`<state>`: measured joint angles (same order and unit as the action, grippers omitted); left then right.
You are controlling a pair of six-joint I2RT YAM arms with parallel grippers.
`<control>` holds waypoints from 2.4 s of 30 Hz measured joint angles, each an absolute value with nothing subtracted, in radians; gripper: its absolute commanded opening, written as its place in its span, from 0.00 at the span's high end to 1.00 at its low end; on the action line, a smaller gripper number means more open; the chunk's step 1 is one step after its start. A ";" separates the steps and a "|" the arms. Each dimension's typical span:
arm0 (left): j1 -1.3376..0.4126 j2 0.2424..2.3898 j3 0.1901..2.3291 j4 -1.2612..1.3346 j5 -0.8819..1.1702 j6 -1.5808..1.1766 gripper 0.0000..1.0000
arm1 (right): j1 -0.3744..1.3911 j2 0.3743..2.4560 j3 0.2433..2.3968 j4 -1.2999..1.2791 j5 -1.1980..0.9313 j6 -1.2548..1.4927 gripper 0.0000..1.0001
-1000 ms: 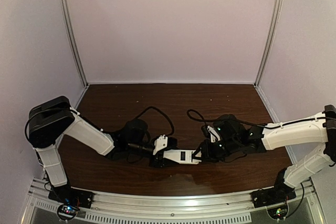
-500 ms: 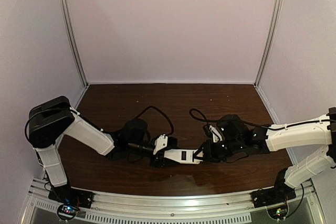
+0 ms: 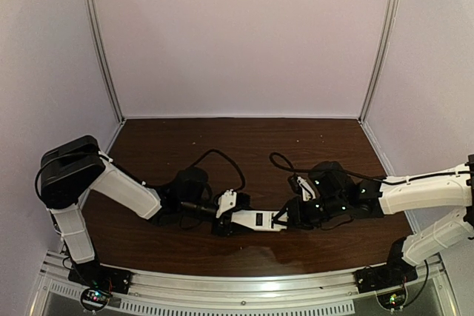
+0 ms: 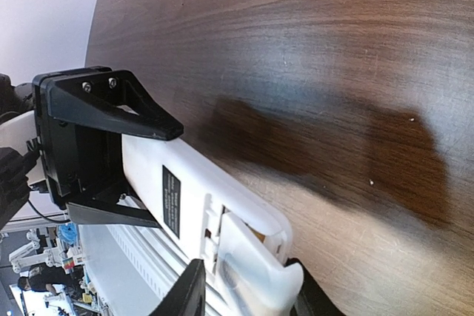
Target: Unload the batteries from the remote control
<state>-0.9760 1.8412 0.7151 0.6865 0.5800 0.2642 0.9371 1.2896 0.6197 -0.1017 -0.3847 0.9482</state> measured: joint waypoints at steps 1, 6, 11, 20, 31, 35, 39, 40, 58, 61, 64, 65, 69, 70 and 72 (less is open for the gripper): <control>-0.976 1.841 0.715 0.686 0.580 0.264 1.00 | 0.937 1.288 0.619 -0.101 -0.385 0.948 0.66; -0.976 1.841 0.715 0.686 0.580 0.264 1.00 | 0.937 1.288 0.614 -0.102 -0.384 0.949 0.71; -0.976 1.841 0.715 0.686 0.580 0.264 1.00 | 0.937 1.288 0.614 -0.109 -0.384 0.949 0.75; -0.976 1.841 0.715 0.685 0.580 0.264 1.00 | 0.937 1.266 0.613 -0.127 -0.373 0.949 0.80; -0.976 1.841 0.715 0.679 0.580 0.264 1.00 | 0.937 1.248 0.605 -0.131 -0.362 0.948 0.86; -0.976 1.841 0.715 0.678 0.580 0.265 1.00 | 0.937 1.240 0.603 -0.131 -0.362 0.949 0.88; -0.976 1.841 0.716 0.679 0.580 0.264 1.00 | 0.937 1.228 0.603 -0.132 -0.361 0.949 0.90; -0.976 1.841 0.717 0.679 0.580 0.264 1.00 | 0.937 1.226 0.602 -0.132 -0.361 0.948 0.90; -0.976 1.841 0.719 0.677 0.580 0.265 1.00 | 0.937 1.125 0.606 -0.230 -0.303 0.939 0.93; -0.976 1.841 0.727 0.672 0.580 0.265 1.00 | 0.937 1.093 0.639 -0.329 -0.219 0.922 0.93; -0.976 1.841 0.732 0.671 0.580 0.265 1.00 | 0.937 1.073 0.680 -0.418 -0.119 0.910 0.93; -0.976 1.841 0.732 0.670 0.580 0.265 1.00 | 0.937 1.069 0.692 -0.446 -0.080 0.905 0.93; -0.976 1.841 0.734 0.669 0.581 0.265 1.00 | 0.937 1.069 0.713 -0.542 0.044 0.893 0.94; -0.976 1.841 0.735 0.667 0.581 0.265 1.00 | 0.937 1.072 0.717 -0.567 0.075 0.891 0.93; -0.976 1.841 0.738 0.656 0.581 0.268 1.00 | 0.937 1.082 0.726 -0.617 0.131 0.889 0.93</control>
<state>-0.9760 1.8412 0.7376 0.6563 0.5812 0.2684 0.9371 1.0824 0.7258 -0.6170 0.1310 0.8886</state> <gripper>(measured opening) 0.576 0.066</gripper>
